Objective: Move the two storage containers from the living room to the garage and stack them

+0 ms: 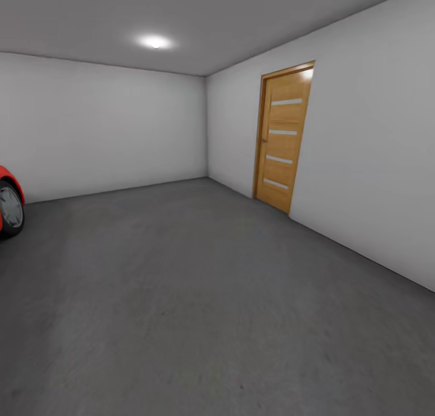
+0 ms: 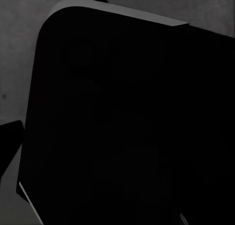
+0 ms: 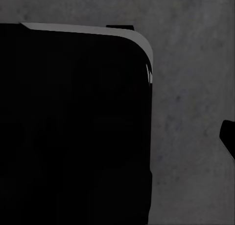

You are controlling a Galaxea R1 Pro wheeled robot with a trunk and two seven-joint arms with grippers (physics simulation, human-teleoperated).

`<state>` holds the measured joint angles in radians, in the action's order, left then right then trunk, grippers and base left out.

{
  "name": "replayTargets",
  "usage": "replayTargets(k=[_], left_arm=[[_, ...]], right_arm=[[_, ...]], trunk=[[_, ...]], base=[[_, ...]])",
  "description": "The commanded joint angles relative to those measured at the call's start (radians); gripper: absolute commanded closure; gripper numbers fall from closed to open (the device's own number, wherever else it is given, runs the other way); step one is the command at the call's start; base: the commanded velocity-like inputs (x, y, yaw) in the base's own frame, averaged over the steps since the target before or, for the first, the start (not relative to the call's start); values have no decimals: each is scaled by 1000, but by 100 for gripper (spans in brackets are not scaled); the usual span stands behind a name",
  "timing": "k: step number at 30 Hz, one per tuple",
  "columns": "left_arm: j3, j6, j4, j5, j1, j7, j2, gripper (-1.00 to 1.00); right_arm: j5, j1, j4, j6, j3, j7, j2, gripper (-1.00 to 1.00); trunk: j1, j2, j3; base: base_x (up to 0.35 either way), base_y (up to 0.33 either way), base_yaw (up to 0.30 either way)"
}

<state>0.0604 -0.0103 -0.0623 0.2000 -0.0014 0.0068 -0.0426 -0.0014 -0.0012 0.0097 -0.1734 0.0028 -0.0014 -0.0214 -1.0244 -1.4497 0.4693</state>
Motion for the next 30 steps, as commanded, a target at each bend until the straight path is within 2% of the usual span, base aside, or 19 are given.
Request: replayTargets(k=[1,30], left_arm=[[6,-1,0,2,0,1,0,-100],[4,0,-1,2,0,1,1,-100]], right_arm=[[0,0,1,-5,0,0,0,-100],[0,0,1,-5,0,0,0,-100]], trunk=[[-1,0,1],[-1,0,1]], base=[[323,0,0],[323,0,0]])
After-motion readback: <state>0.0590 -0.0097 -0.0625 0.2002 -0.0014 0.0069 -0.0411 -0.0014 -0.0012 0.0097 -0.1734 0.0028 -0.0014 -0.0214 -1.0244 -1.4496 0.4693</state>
